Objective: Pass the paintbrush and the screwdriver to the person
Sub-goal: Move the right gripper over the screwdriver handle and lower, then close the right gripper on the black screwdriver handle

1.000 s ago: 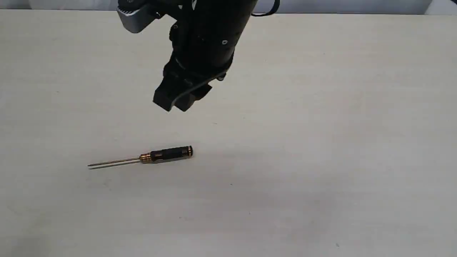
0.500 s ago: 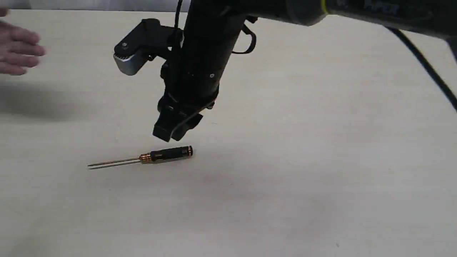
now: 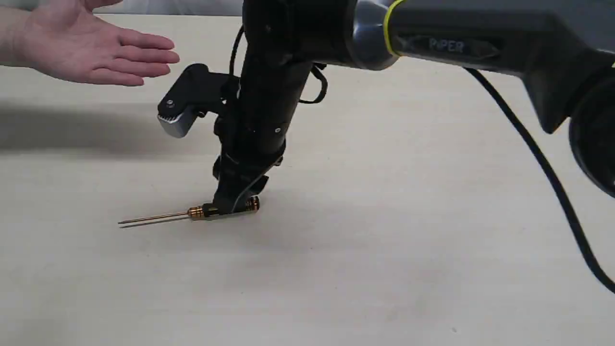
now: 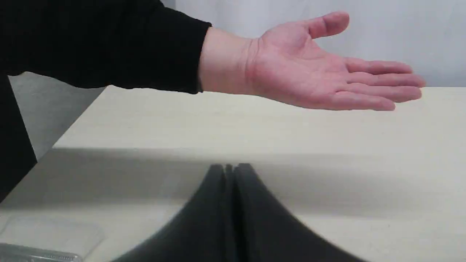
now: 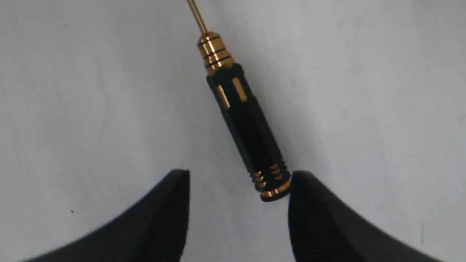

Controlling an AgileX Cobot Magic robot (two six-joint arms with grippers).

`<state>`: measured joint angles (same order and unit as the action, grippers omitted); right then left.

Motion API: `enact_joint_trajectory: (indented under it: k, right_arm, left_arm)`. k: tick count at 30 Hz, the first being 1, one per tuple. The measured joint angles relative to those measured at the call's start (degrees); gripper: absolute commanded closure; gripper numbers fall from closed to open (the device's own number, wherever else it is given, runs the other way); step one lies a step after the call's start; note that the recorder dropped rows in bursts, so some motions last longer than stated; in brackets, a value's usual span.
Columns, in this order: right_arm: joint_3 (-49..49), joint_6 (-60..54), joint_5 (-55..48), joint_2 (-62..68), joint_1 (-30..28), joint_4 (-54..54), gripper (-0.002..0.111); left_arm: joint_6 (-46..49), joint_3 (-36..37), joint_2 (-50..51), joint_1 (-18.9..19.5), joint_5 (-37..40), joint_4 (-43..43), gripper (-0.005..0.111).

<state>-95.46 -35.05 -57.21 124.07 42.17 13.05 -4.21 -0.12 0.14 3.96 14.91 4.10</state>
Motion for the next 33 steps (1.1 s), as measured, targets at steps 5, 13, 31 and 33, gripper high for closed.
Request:
enact_joint_trajectory:
  k: [5, 13, 31, 33]
  right_arm:
    - [0.00, -2.08, 1.08, 3.02, 1.49, -0.55, 0.063]
    - [0.00, -2.59, 5.18, 4.13, 3.27, -3.04, 0.047]
    - [0.00, -1.98, 8.77, 5.25, 3.27, -3.16, 0.050]
    - [0.00, -1.98, 8.86, 6.18, 3.27, -3.16, 0.050]
  left_arm:
    - [0.00, 0.00, 0.00, 0.00, 0.00, 0.00, 0.107]
    - [0.00, 0.00, 0.00, 0.00, 0.00, 0.00, 0.107]
    - [0.00, 0.00, 0.00, 0.00, 0.00, 0.00, 0.107]
    - [0.00, 0.00, 0.00, 0.00, 0.00, 0.00, 0.107]
